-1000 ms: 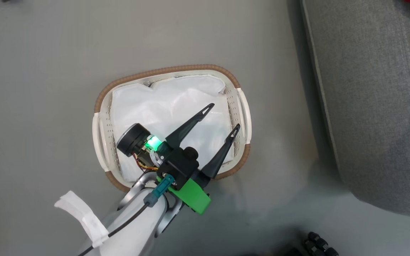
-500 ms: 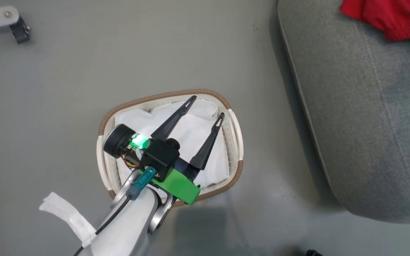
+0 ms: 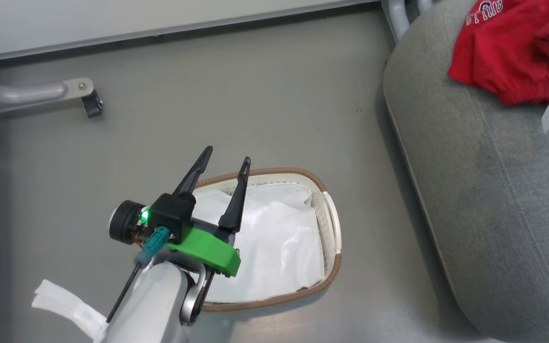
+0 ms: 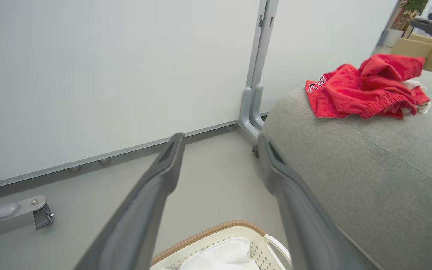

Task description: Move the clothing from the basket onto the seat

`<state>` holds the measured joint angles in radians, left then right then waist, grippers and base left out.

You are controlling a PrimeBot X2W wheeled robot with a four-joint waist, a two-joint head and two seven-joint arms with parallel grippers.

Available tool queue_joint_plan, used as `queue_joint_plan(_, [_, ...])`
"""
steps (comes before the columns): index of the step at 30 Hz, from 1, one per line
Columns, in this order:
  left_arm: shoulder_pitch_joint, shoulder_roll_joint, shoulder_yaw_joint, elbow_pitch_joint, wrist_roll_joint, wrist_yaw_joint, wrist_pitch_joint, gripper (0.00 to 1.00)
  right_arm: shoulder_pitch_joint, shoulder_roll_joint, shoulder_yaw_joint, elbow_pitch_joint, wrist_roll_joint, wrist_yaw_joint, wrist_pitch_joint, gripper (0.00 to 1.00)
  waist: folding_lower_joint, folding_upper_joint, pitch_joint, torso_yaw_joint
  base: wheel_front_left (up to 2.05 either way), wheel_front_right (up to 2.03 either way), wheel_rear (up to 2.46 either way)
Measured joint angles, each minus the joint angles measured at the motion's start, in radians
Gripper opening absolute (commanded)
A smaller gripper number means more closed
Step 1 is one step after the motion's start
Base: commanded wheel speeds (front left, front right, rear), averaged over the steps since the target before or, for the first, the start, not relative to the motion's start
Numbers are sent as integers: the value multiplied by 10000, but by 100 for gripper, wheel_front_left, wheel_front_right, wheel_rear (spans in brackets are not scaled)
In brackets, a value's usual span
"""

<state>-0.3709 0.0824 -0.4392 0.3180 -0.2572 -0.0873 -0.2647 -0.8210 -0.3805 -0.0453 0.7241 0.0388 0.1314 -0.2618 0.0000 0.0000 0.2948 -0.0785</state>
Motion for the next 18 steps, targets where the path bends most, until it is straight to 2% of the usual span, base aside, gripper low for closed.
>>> queue_joint_plan(7, [719, -86, 1012, 188, 105, 249, 0, 100, 1171, 721, 63, -700, 343, -2, -6, 100, 0, 0, -797, 634, 0, 0, 0])
queue_joint_plan(18, [2190, -259, 2648, -61, 102, 583, -2, 100, 4050, 2744, -140, -2383, 322, 0, -13, 100, 0, 0, -1696, 1425, 0, 0, 0])
